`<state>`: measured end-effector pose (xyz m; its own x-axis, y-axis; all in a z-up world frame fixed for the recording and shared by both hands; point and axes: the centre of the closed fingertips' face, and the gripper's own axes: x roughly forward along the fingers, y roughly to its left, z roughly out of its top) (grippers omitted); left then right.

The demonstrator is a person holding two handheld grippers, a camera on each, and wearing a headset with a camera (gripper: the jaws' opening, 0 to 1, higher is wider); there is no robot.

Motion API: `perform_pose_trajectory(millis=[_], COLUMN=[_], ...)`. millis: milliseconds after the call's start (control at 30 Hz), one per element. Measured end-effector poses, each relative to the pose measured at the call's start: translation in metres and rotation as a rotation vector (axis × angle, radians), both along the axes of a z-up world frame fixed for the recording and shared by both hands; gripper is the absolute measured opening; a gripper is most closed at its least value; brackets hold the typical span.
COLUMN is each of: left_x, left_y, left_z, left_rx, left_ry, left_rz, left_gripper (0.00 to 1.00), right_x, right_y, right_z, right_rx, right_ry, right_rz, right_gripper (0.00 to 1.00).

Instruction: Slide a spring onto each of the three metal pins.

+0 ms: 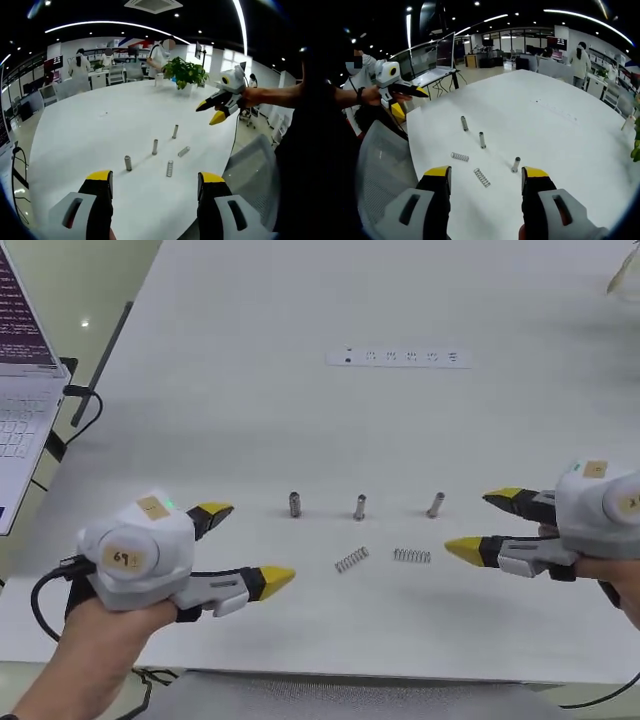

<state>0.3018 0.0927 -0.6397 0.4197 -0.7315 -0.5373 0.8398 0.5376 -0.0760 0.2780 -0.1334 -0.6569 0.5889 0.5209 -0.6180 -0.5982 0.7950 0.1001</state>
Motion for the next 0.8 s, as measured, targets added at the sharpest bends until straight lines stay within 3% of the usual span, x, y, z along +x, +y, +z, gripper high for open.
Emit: perform_pose_trajectory(millis=[467, 800], left_x=[0.003, 0.004], left_y=[-0.017, -0.035], left_z=[-0.005, -0.021], left_rx=[0.022, 0.045], left_ry=[0.004, 0.025], left_rz=[-0.062, -0.127], left_gripper=[0.64, 0.64], right_x=[-0.018, -0.035], right_y=[-0.003, -0.004], right_z=[0.002, 0.0], right_rx=[0.019, 0.025], right_ry=[0.004, 0.014], right_rz=[-0.03, -0.057], right_gripper=[0.59, 0.59])
